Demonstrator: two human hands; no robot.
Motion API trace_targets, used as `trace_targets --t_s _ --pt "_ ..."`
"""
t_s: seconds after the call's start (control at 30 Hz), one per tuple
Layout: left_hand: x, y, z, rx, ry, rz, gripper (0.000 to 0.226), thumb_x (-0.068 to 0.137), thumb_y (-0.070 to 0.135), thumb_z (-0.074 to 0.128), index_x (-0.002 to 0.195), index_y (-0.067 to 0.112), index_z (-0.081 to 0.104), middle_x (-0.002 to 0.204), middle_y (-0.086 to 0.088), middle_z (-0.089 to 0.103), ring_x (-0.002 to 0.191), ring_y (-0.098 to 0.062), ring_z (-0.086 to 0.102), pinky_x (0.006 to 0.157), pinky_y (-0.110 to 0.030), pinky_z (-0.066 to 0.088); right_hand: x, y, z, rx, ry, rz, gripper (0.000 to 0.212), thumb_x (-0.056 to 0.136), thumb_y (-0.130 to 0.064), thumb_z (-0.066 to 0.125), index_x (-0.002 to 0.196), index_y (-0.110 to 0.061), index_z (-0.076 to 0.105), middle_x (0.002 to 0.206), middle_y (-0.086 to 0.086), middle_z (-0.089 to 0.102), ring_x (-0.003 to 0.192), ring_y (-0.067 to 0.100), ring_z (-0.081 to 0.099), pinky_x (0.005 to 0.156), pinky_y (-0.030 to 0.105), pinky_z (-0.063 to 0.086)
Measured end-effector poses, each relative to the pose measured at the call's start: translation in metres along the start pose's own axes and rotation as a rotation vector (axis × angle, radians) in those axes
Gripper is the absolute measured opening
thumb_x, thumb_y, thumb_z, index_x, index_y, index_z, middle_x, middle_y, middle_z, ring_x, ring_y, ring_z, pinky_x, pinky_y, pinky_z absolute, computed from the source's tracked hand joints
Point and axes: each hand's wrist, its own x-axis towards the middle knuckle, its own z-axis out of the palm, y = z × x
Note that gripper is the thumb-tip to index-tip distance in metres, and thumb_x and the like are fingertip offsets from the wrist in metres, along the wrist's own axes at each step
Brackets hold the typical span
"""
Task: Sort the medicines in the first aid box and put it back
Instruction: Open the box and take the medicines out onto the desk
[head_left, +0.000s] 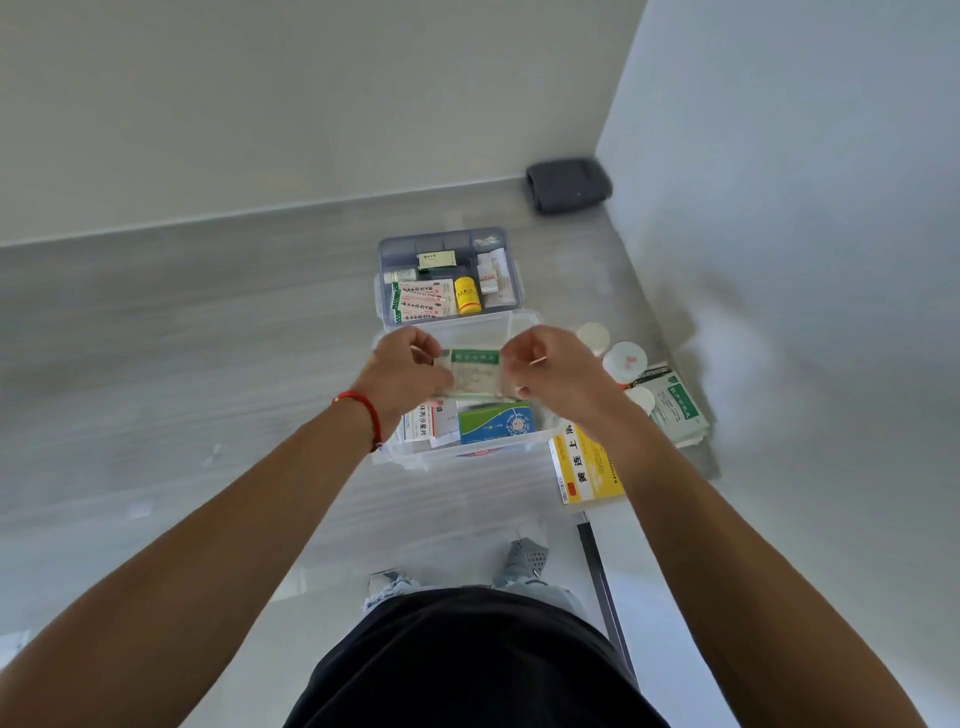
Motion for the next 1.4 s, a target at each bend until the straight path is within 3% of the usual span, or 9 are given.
trace_targets --t_s 0.23,0.33,0.5,0.77,0.87,0.97,1.13,1.3,1.4 --pt "-0.017 0.035 0.023 -0.103 -0.142 0.186 0.018 0.088 0.004 0.071 0.100 0.002 0.057 0.097 -0.011 0.077 0.088 -0.024 0.076 0.077 -0.033 0.062 -0.056 0.030 -0.047 0.340 0.210 -0.125 0.029 0.095 -0.012 0.068 0.123 -0.021 0.068 0.091 -0.003 0.079 0.075 0.020 0.074 0.066 0.025 0.061" --pt "-0.015 0.017 0.028 0.156 -0.060 0.180 0.008 0.092 0.013 0.065 0.100 0.011 0.064 0.096 -0.005 0.076 0.088 -0.022 0.074 0.079 -0.035 0.062 -0.083 0.073 -0.052 0.427 0.375 -0.011 0.023 0.094 -0.007 0.068 0.111 -0.021 0.075 0.096 0.000 0.080 0.068 0.017 0.071 0.067 0.027 0.062" --pt "-0.013 -0.028 0.025 0.490 -0.027 0.151 0.013 0.096 0.014 0.059 0.098 0.011 0.071 0.110 -0.006 0.072 0.112 -0.028 0.066 0.066 -0.010 0.047 -0.115 0.142 -0.030 0.646 0.552 0.208 0.019 0.096 -0.005 0.067 0.108 -0.018 0.072 0.107 -0.002 0.079 0.093 0.019 0.078 0.069 0.029 0.064" --pt "0.009 -0.035 0.031 0.691 -0.157 -0.057 0.025 0.089 0.011 0.059 0.104 -0.005 0.070 0.104 -0.023 0.070 0.084 -0.029 0.068 0.070 -0.037 0.058 -0.091 0.159 0.025 0.354 0.525 0.339 0.025 0.101 -0.018 0.061 0.126 -0.013 0.061 0.121 0.010 0.072 0.090 0.020 0.075 0.082 0.036 0.062" --pt "0.023 -0.035 0.038 0.535 -0.179 -0.227 0.033 0.081 0.006 0.070 0.111 -0.005 0.065 0.111 -0.025 0.066 0.094 -0.027 0.067 0.077 -0.034 0.060 -0.095 0.146 0.023 -0.137 0.519 0.208 0.027 0.103 -0.022 0.057 0.128 -0.012 0.059 0.125 0.008 0.063 0.105 0.022 0.062 0.087 0.037 0.054" --pt "0.027 -0.031 0.042 0.358 -0.157 -0.355 0.037 0.078 -0.001 0.072 0.113 0.002 0.061 0.118 -0.016 0.063 0.107 -0.033 0.065 0.087 -0.039 0.060 -0.098 0.126 0.016 -0.135 0.566 0.034 0.022 0.103 -0.019 0.057 0.123 -0.014 0.063 0.120 0.005 0.065 0.107 0.021 0.064 0.088 0.040 0.058" --pt "0.024 -0.024 0.049 -0.033 -0.214 -0.562 0.031 0.081 -0.018 0.056 0.104 0.004 0.056 0.127 -0.018 0.058 0.106 -0.033 0.063 0.046 -0.028 0.057 -0.069 0.086 0.008 -0.231 0.431 -0.430 0.022 0.100 -0.002 0.061 0.121 -0.005 0.068 0.123 0.007 0.070 0.115 0.020 0.064 0.097 0.029 0.054" --pt "0.027 -0.023 0.049 -0.201 -0.247 -0.624 0.048 0.085 -0.019 0.053 0.127 0.003 0.052 0.129 -0.022 0.059 0.112 -0.038 0.062 0.060 -0.041 0.059 -0.047 0.082 0.010 -0.296 0.341 -0.483 0.025 0.095 0.002 0.067 0.119 -0.002 0.069 0.127 0.013 0.066 0.122 0.027 0.061 0.104 0.040 0.054" --pt "0.030 -0.027 0.052 -0.182 -0.267 -0.612 0.041 0.091 -0.014 0.053 0.128 0.003 0.052 0.118 -0.021 0.064 0.107 -0.033 0.064 0.093 -0.043 0.054 -0.045 0.089 0.008 -0.290 0.337 -0.514 0.024 0.093 0.003 0.069 0.117 -0.003 0.069 0.129 0.012 0.065 0.122 0.027 0.060 0.101 0.040 0.056"
